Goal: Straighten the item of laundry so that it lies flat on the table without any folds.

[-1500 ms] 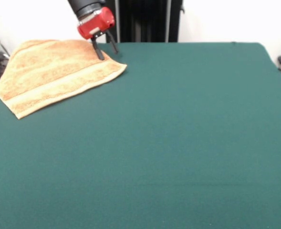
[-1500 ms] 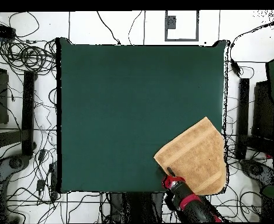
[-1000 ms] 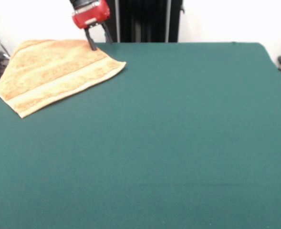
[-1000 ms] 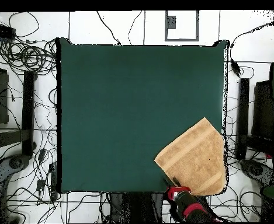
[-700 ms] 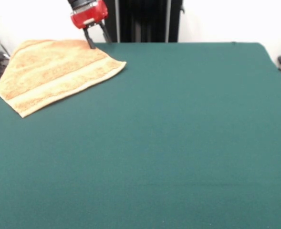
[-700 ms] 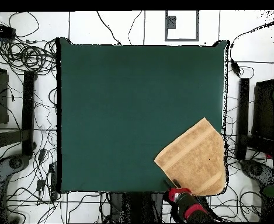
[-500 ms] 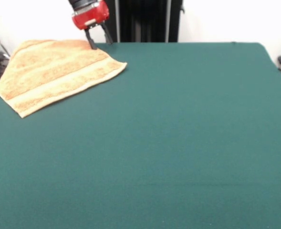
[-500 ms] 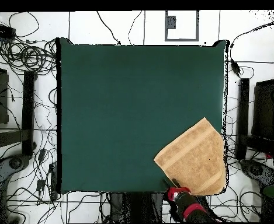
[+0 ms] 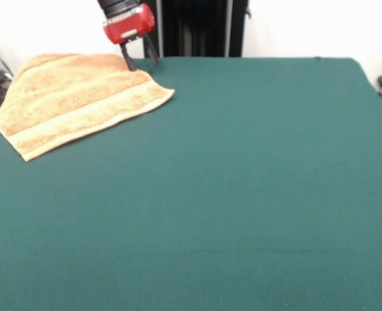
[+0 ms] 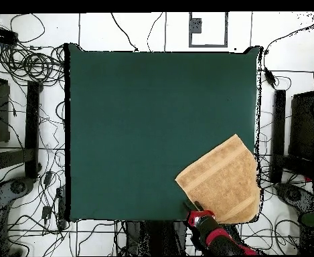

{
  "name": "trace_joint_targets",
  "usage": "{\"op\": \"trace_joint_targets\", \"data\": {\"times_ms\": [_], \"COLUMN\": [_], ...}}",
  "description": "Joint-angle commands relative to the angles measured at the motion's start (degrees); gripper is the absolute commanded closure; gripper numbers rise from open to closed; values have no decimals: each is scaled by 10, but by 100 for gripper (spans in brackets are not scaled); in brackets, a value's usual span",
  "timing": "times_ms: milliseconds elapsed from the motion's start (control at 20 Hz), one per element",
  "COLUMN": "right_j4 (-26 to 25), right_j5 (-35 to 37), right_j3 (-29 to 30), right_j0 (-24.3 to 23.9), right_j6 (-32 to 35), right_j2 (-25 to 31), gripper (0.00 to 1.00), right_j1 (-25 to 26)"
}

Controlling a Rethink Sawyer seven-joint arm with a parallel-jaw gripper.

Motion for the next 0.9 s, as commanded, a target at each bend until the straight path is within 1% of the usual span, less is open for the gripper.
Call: {"op": "trace_joint_targets", "data": {"times_ms": [50,150,250,500,550,700,900], "right_j4": [60,76,99,109,104,106,116], "right_j5": [-69,-110,-124,-84,-82,-73,-54], "right_j3": [-158,-155,-152,-176,-182,-186,-183], "right_j0": [117,134,134,106,101,98,96], "right_j6": [135,151,170,163,157,150,141], "right_j2": [44,28,24,52,56,60,64], "gripper": [0,0,0,0,0,0,0], "right_j1": [111,113,128,181,189,194,188]}}
